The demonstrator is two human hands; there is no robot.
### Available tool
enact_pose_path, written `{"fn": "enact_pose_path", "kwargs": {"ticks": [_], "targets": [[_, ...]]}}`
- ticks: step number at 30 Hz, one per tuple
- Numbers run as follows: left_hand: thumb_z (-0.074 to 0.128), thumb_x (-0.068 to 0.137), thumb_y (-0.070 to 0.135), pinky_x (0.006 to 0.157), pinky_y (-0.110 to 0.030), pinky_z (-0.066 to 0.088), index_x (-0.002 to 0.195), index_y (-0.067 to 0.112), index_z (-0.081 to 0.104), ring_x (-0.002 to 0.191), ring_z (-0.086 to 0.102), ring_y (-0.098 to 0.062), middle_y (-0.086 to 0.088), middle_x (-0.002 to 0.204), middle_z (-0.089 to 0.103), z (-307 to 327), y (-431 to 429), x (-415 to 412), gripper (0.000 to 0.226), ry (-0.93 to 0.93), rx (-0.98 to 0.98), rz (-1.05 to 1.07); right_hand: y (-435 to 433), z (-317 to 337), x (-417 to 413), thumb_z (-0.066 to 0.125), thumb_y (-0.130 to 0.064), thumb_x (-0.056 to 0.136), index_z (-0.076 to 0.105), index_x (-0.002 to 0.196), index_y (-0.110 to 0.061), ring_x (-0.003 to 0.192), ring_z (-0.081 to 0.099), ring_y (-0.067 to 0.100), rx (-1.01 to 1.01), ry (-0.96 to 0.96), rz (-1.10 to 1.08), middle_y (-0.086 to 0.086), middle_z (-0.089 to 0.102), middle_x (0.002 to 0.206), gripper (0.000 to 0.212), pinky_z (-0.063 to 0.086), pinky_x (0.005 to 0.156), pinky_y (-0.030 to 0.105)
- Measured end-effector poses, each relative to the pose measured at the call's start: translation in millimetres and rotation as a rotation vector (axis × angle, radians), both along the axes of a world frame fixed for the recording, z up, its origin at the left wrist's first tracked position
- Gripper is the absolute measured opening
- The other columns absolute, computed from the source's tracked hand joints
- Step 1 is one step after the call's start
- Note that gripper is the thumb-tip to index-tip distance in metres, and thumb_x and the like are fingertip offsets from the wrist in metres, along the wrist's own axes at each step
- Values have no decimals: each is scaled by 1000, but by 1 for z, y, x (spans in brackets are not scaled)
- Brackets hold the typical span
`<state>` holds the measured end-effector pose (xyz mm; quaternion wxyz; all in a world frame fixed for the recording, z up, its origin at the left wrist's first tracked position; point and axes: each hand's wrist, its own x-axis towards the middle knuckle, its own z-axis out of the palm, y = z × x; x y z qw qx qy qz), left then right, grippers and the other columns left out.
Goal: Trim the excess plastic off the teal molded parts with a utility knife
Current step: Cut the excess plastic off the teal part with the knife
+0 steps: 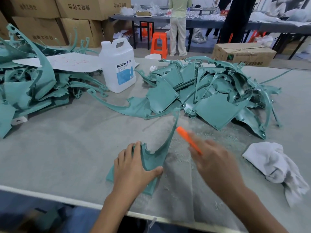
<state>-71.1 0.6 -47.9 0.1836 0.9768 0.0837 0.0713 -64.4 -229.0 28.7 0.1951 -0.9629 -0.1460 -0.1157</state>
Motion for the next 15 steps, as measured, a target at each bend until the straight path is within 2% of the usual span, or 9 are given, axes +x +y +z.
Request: {"fn": "enact_pose_path", "kwargs": {"ticks": [3, 6, 8, 10, 12, 14, 15], "targets": [[41, 59, 95, 110, -38, 26, 153, 31, 16, 134, 28, -21, 10, 152, 28, 0, 1, -1, 117, -8, -9, -3, 9, -11, -12, 39, -48, 101, 16, 146, -64, 71, 64, 23, -48, 140, 124, -4, 60, 86, 53, 54, 64, 37], [41, 60, 94, 112, -39, 24, 154, 30, 13, 136, 25, -20, 10, 154, 25, -1, 2, -2, 117, 1, -32, -15, -12, -6, 13, 37, -44, 102, 30, 148, -55, 59, 59, 21, 15, 10, -40, 1, 63, 81, 48, 55, 55, 41], [39, 60, 94, 112, -39, 24, 154, 30, 13, 137, 24, -20, 9, 154, 25, 0, 1, -2, 117, 1, -34, -12, -13, -2, 14, 42, -43, 101, 39, 147, -45, 55, 57, 19, 73, -81, -110, 1, 63, 79, 47, 52, 49, 39], [37, 59, 96, 112, -38, 25, 154, 30, 14, 136, 26, -20, 10, 154, 26, 2, 1, -2, 118, 6, -23, -5, 5, -10, 1, 45, -42, 101, 34, 147, -44, 51, 53, 11, 53, -51, 2, -7, 57, 73, 48, 48, 45, 29], [38, 59, 96, 111, -37, 26, 154, 30, 15, 135, 27, -20, 10, 152, 27, 2, 1, -3, 118, 3, -26, -1, 15, -19, -11, 46, -43, 101, 24, 147, -51, 57, 57, 13, 28, 87, 94, -9, 56, 75, 52, 44, 50, 26], [40, 60, 96, 109, -38, 26, 154, 30, 16, 134, 28, -20, 10, 151, 28, 3, 1, -4, 117, -6, -35, -9, 3, -18, 1, 48, -40, 101, 36, 145, -53, 55, 57, 11, 18, 98, 49, -10, 56, 72, 47, 44, 48, 23], [40, 60, 95, 110, -38, 26, 154, 30, 16, 134, 28, -21, 10, 151, 28, 3, 1, -3, 116, -9, -39, -12, -5, -15, 10, 49, -38, 101, 44, 144, -47, 51, 55, 10, 23, 53, -5, -10, 56, 70, 44, 45, 44, 23]]}}
